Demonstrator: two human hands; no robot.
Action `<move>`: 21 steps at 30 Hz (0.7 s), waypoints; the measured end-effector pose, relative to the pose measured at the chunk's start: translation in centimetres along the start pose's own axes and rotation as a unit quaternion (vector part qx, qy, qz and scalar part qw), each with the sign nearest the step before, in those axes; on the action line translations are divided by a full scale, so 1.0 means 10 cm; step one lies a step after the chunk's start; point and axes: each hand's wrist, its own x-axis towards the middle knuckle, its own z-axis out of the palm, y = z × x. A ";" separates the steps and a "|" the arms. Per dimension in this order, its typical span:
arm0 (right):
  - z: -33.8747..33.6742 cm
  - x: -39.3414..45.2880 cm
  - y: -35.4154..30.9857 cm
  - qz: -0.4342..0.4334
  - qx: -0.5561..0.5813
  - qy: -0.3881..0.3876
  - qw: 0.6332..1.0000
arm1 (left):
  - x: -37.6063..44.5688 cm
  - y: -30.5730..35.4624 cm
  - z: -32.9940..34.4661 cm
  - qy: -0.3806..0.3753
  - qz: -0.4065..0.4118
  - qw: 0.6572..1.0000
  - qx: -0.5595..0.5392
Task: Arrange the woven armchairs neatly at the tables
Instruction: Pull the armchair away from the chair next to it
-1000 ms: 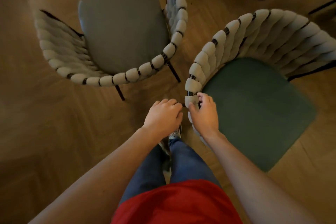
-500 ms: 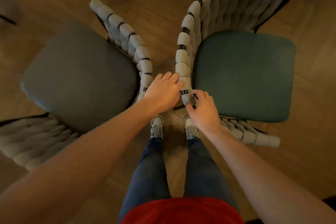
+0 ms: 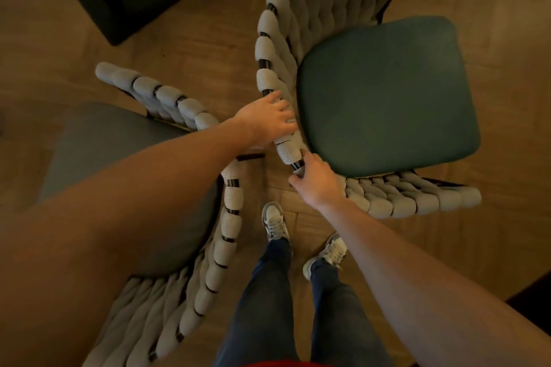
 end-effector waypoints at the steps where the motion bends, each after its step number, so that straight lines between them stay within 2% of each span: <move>1: 0.02 0.01 0.02 -0.007 -0.004 0.001 1.000 | 0.02 0.00 -0.01 -0.002 0.000 1.000 0.003; 9: -0.02 -0.18 0.26 -0.042 -0.008 -0.003 0.999 | -0.01 0.32 -0.02 0.019 -0.028 0.999 -0.027; 21: -0.46 -0.79 1.60 -0.121 -0.097 -0.080 0.985 | 0.31 1.84 -0.52 -0.017 -0.154 0.975 -0.157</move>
